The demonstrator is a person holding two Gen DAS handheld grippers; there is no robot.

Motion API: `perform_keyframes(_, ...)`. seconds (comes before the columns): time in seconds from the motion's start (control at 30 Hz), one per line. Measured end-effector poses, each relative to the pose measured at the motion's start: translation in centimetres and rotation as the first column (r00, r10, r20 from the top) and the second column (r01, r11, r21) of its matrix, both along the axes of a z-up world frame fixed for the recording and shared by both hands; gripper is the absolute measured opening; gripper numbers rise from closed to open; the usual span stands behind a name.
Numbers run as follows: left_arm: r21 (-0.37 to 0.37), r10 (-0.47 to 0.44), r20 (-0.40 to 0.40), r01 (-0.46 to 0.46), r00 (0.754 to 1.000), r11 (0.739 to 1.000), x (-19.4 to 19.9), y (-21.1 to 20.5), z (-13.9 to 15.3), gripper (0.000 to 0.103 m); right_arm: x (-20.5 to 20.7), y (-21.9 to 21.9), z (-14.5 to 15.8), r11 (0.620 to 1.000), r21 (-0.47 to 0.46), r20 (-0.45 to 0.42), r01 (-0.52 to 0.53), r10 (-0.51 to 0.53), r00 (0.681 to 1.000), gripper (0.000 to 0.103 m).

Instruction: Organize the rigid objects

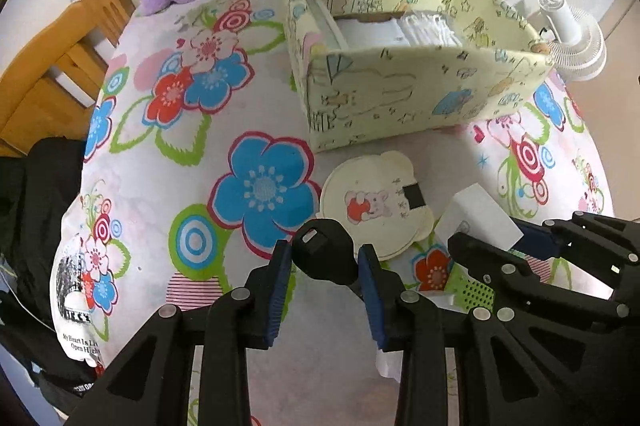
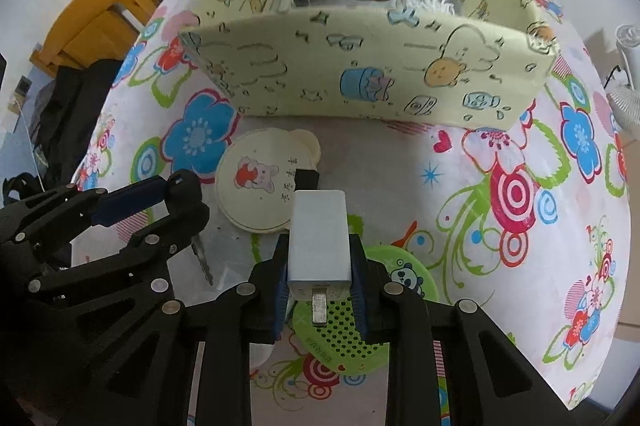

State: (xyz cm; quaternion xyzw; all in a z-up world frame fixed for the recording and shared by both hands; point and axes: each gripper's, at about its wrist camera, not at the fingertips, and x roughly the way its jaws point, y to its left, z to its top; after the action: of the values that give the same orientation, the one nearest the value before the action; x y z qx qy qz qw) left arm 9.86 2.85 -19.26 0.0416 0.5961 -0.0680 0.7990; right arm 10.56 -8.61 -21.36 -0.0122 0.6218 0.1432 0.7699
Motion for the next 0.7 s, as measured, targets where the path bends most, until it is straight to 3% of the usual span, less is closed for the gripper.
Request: perform_keyframes(0.7,-0.002,-0.028,0.095,0.028,0.995,1.0,0.1,-1.3,4.9,0.034,0.0,-1.7,5.6,0.999,-0.013,0.112,0.04,-0.038,0.993,0.029)
